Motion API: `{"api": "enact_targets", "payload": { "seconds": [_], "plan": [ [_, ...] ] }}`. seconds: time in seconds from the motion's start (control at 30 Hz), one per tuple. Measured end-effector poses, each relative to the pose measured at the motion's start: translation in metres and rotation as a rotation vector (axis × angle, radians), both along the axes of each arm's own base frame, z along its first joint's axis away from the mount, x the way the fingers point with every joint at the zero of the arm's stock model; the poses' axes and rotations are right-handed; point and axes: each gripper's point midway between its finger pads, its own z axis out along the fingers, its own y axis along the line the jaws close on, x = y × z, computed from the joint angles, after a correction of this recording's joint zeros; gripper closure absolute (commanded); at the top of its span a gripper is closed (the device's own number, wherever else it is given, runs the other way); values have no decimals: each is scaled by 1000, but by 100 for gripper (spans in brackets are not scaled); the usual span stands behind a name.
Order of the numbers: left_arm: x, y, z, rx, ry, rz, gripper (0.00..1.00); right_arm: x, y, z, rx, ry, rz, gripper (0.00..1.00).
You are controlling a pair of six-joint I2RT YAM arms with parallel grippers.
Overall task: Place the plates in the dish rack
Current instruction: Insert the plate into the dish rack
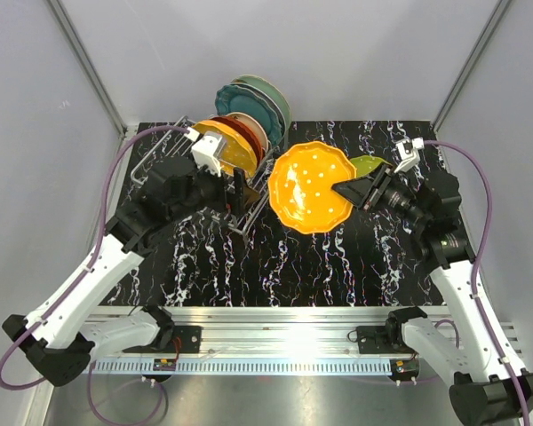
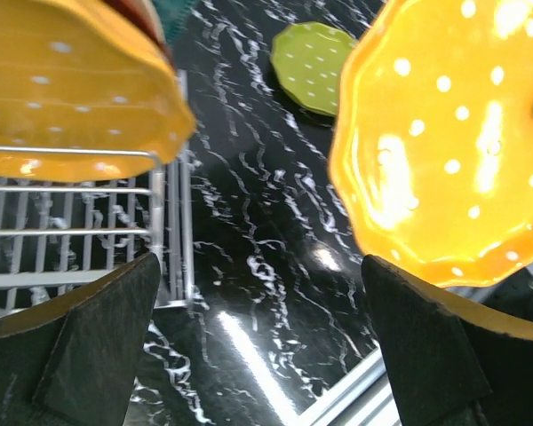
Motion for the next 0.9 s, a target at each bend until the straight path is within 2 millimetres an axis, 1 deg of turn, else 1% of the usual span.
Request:
{"api": "enact_targets", "payload": {
  "seconds": [0.03, 0.1, 0.13, 0.2, 0.23, 0.27, 0.33, 0.37, 0.47, 0.5, 0.6, 0.73, 0.9],
  "plan": [
    [0, -4, 0, -10, 4, -15, 1, -1, 2, 4, 2, -11, 10, 100],
    [-1, -15, 1, -42, 22, -55, 6, -4, 8, 12, 8, -34, 37, 100],
    [-2, -21, 1, -58, 28, -73, 10, -5, 10, 15, 10, -44, 50, 100],
    [-3, -31, 4, -94, 42, -110, 21, -9, 16, 18, 14, -56, 75, 100],
    [-4, -35, 6, -111, 44, -127, 25, -11, 18, 18, 14, -57, 86, 100],
    [-5, -38, 8, -123, 46, -140, 33, -13, 21, 18, 15, -58, 96, 100],
    [-6, -44, 9, -145, 56, -162, 46, -15, 24, 19, 16, -60, 113, 100],
    [-6, -46, 9, -152, 60, -170, 59, -17, 26, 19, 16, -63, 122, 100],
    [-7, -50, 9, -160, 67, -187, 74, -21, 31, 21, 16, -78, 144, 100],
    [-7, -50, 9, -158, 67, -188, 85, -22, 33, 21, 12, -85, 150, 100],
    [-7, -48, 7, -145, 68, -184, 100, -23, 36, 20, -8, -110, 161, 100],
    [-6, -41, 4, -120, 76, -156, 100, -23, 43, 21, -52, -164, 172, 100],
    [-3, -27, 9, -73, 31, -109, 100, -26, 59, 29, -124, -273, 197, 100]
  ]
}}
